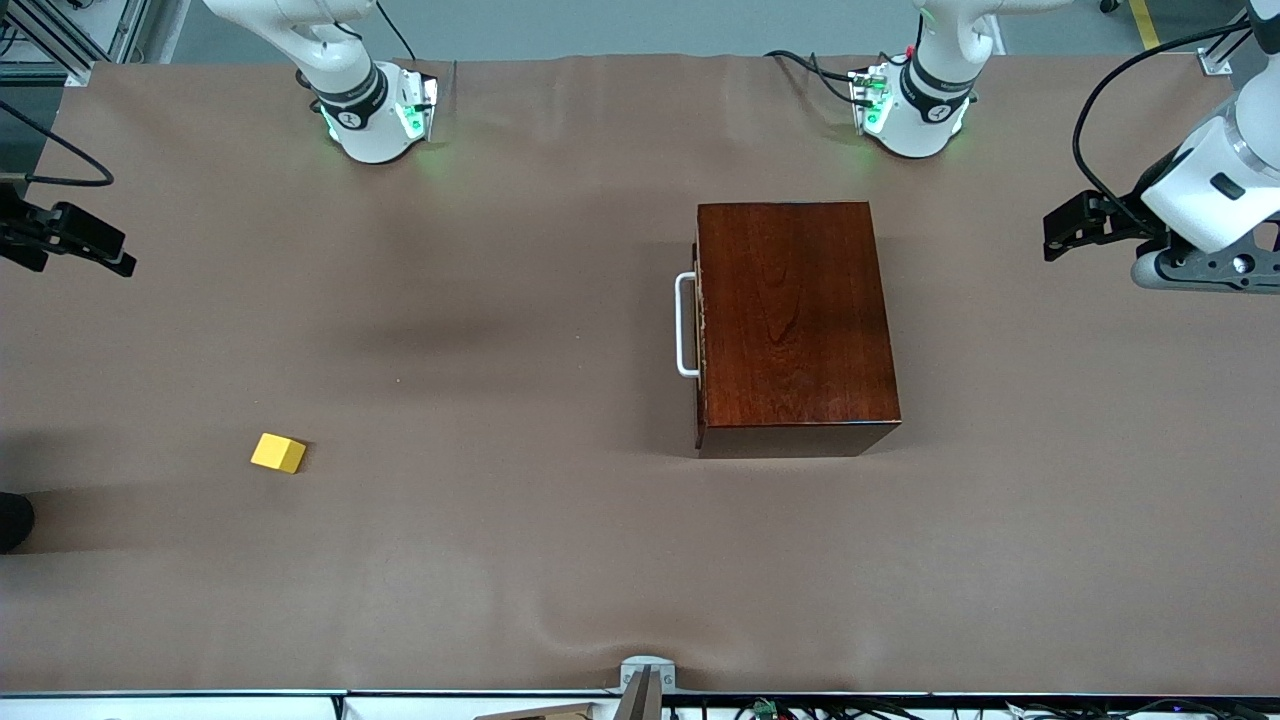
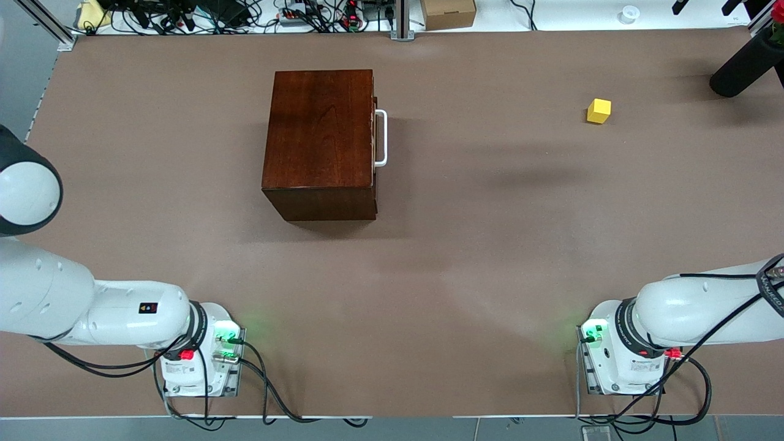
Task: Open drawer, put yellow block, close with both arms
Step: 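Move the left gripper toward the wooden cabinet's white drawer handle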
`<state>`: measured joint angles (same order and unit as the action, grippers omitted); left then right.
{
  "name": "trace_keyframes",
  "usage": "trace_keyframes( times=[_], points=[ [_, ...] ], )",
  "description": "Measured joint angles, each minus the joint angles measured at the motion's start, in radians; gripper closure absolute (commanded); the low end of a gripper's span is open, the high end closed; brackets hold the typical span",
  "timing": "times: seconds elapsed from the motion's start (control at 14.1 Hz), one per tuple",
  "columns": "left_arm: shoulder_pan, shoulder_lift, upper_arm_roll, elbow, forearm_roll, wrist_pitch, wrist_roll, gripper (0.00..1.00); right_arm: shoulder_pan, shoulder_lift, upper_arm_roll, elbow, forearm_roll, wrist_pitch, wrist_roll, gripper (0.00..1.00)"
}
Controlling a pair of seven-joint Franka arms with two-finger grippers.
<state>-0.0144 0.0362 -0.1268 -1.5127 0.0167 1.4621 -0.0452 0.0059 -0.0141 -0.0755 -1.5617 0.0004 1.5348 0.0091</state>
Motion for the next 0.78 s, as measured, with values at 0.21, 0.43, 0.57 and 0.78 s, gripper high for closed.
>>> trace_keyframes(
  times=[0.21, 0.43, 0.57, 0.78],
  points=[
    [-0.002, 0.014, -0.009, 0.009, 0.000, 0.006, -0.014, 0.00, 0.000, 0.000, 0.000, 0.000, 0.000, 0.000, 0.000, 0.00],
    [-0.014, 0.039, -0.026, 0.028, 0.000, 0.007, -0.068, 0.00, 0.000, 0.000, 0.000, 0.000, 0.000, 0.000, 0.000, 0.00],
    [-0.048, 0.058, -0.034, 0.044, 0.000, 0.009, -0.150, 0.00, 0.000, 0.000, 0.000, 0.000, 0.000, 0.000, 0.000, 0.00],
    [-0.119, 0.099, -0.038, 0.084, 0.000, 0.013, -0.282, 0.00, 0.000, 0.000, 0.000, 0.001, 0.000, 0.000, 0.000, 0.00]
  ],
)
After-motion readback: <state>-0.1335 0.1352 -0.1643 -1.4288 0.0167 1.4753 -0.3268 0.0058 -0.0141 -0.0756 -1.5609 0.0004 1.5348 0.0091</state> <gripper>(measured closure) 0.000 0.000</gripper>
